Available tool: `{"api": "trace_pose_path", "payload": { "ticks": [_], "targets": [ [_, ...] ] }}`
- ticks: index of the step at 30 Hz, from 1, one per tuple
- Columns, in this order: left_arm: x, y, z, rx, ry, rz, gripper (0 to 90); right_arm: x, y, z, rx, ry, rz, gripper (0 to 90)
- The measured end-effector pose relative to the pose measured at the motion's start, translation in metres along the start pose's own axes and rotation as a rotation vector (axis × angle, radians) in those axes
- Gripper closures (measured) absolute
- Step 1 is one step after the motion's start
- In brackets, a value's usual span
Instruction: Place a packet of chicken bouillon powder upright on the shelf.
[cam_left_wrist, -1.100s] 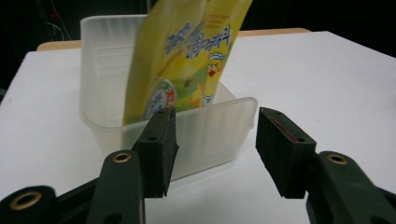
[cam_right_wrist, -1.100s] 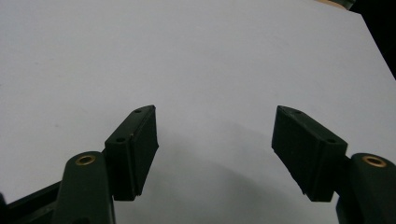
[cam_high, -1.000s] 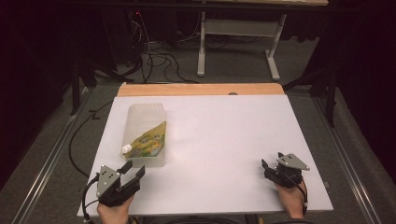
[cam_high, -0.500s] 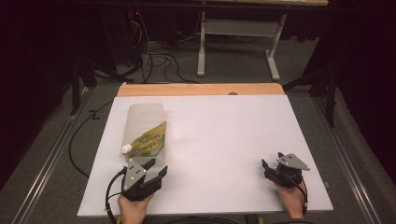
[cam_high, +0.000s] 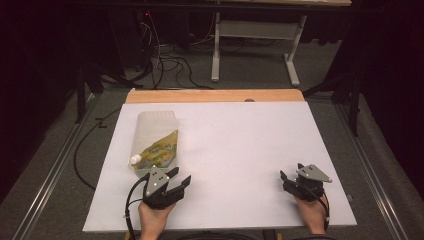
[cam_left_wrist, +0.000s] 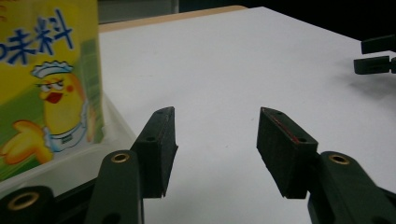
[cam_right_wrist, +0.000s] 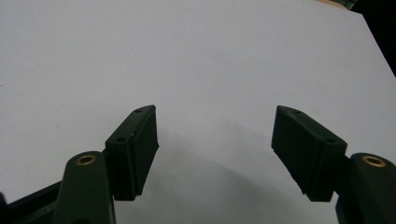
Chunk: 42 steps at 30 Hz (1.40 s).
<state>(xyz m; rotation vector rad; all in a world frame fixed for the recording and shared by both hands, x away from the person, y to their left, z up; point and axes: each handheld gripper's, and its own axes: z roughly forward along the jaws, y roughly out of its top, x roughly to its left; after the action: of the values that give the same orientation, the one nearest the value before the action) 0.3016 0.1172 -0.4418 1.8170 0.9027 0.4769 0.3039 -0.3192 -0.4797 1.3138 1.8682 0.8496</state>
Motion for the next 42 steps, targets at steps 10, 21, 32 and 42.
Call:
{"api": "trace_pose_path", "payload": {
  "ticks": [10, 21, 32, 42],
  "targets": [
    [-0.008, 0.002, 0.025, 0.037, -0.063, 0.001, 47.4, 0.000, 0.000, 0.000, 0.000, -0.002, 0.001, 32.2],
    [-0.010, 0.002, 0.044, 0.061, -0.088, -0.009, 47.1, 0.000, 0.000, 0.000, 0.000, -0.001, 0.002, 32.2],
    [-0.013, 0.000, 0.060, 0.083, -0.084, 0.003, 47.3, 0.000, 0.000, 0.000, 0.001, -0.001, 0.002, 32.4],
    [-0.012, -0.003, 0.072, 0.078, -0.071, -0.009, 47.2, 0.000, 0.000, 0.000, 0.001, 0.000, 0.001, 32.4]
  ]
}}
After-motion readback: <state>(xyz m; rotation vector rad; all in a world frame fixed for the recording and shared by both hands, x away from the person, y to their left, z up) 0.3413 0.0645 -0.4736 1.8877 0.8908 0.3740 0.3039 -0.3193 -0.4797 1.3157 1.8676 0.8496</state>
